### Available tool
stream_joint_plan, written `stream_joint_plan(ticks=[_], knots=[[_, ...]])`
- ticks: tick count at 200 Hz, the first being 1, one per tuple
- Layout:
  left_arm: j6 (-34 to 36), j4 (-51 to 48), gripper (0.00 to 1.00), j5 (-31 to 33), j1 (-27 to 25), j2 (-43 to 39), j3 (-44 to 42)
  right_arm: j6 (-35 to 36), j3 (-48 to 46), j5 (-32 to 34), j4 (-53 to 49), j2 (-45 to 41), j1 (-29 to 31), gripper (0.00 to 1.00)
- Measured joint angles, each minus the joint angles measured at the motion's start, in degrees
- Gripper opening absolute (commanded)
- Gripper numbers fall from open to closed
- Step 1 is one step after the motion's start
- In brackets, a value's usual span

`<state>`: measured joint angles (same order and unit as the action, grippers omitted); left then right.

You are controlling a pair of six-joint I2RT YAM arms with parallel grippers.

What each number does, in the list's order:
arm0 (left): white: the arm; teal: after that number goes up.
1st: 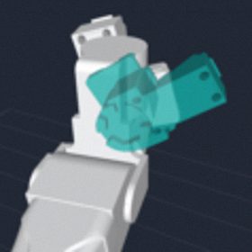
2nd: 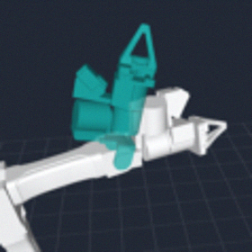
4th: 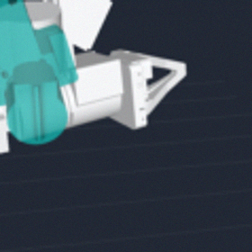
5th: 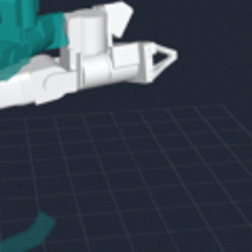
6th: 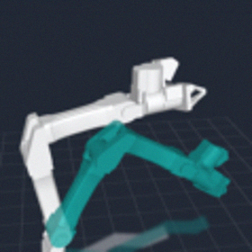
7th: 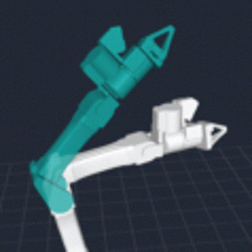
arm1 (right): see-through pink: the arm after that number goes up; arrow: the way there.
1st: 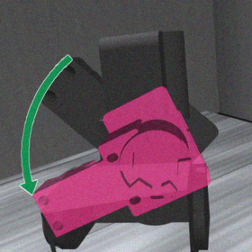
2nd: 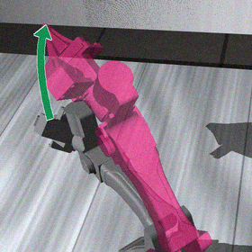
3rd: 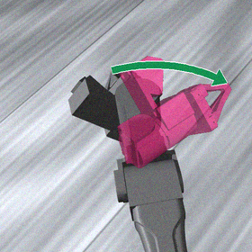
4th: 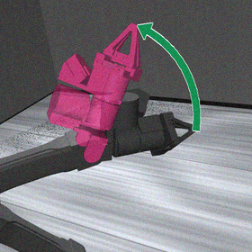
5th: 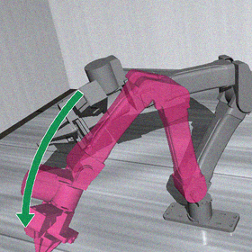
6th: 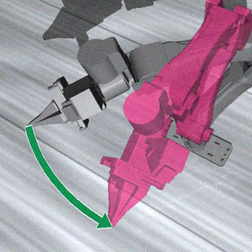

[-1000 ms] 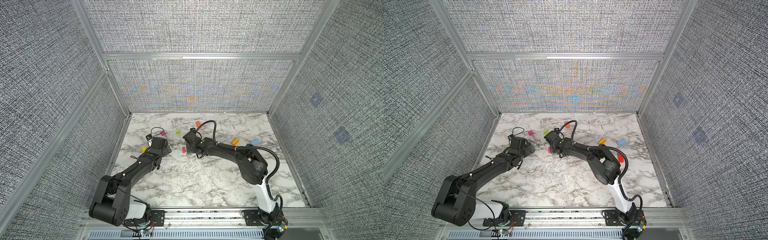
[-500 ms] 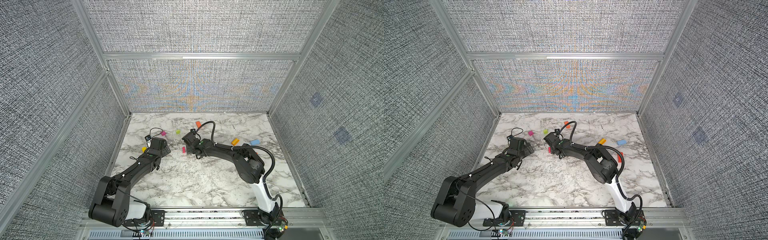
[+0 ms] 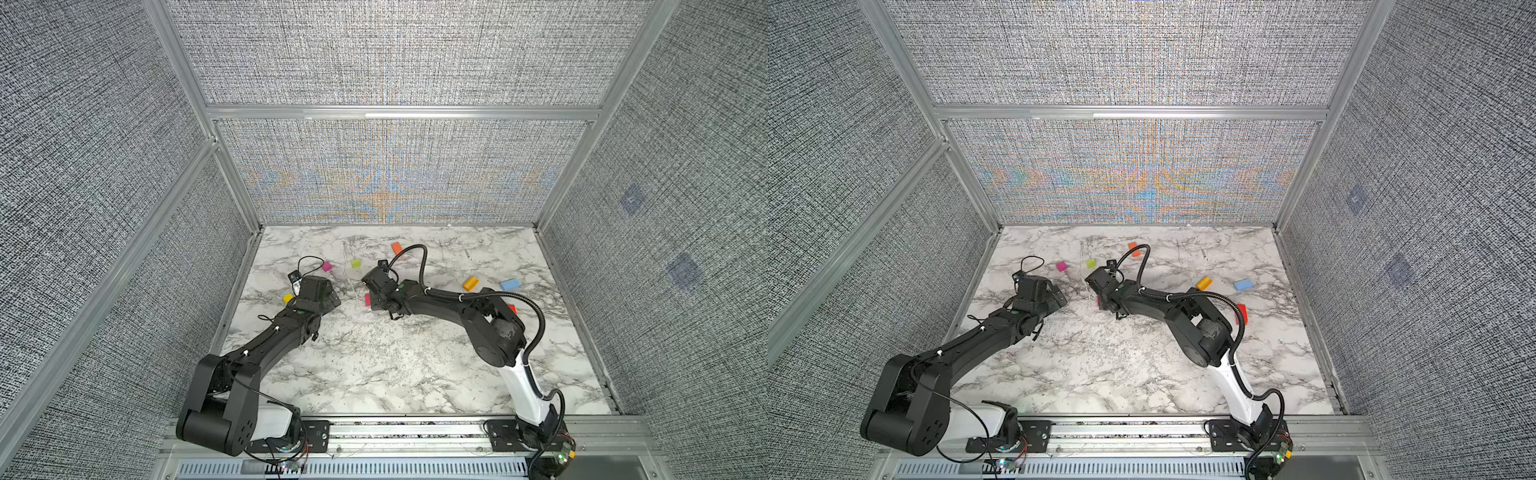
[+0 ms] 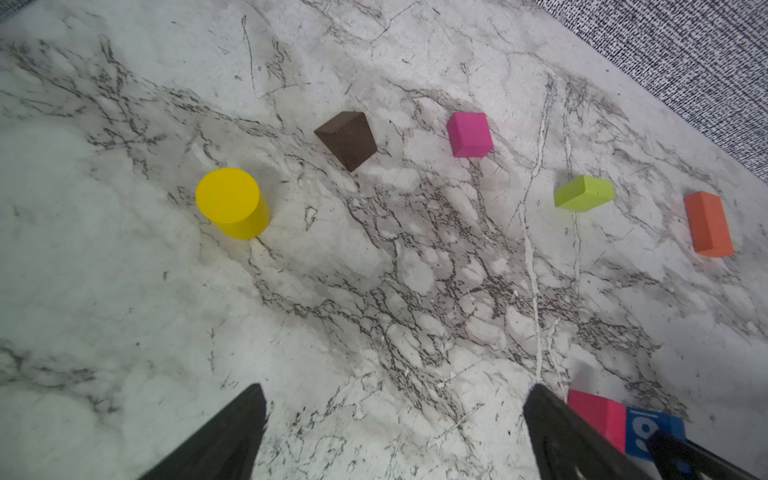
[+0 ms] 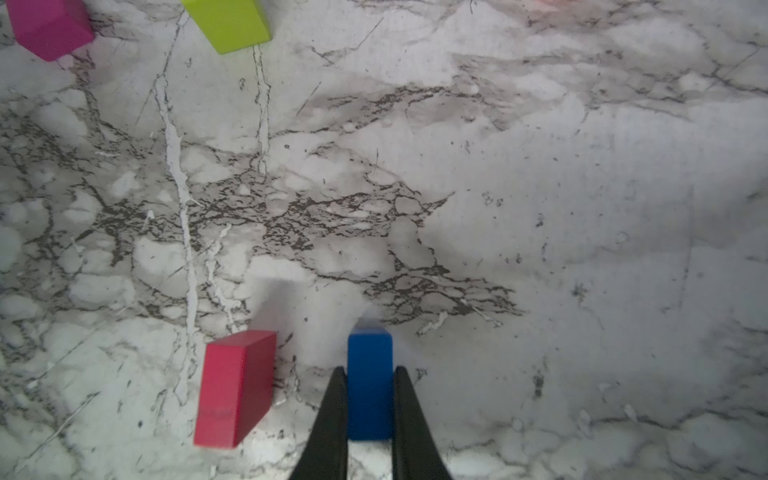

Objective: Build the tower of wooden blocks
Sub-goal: 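Lower the blue cube beside the magenta cube with the right gripper and release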

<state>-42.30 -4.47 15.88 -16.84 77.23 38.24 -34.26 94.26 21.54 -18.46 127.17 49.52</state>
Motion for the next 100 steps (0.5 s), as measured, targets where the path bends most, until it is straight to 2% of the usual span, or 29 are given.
stream_joint_plan(ticks=[67, 100], knots=[[-0.1, 0.1, 0.99, -0.7, 0.0, -0.3, -0.5, 0.2, 0.0, -0.6, 0.0, 0.0, 0.0, 0.36], [-0.1, 0.2, 0.99, -0.9, 0.1, -0.9, -0.9, 0.2, -0.1, -1.2, -0.1, -1.1, 0.0, 0.48]])
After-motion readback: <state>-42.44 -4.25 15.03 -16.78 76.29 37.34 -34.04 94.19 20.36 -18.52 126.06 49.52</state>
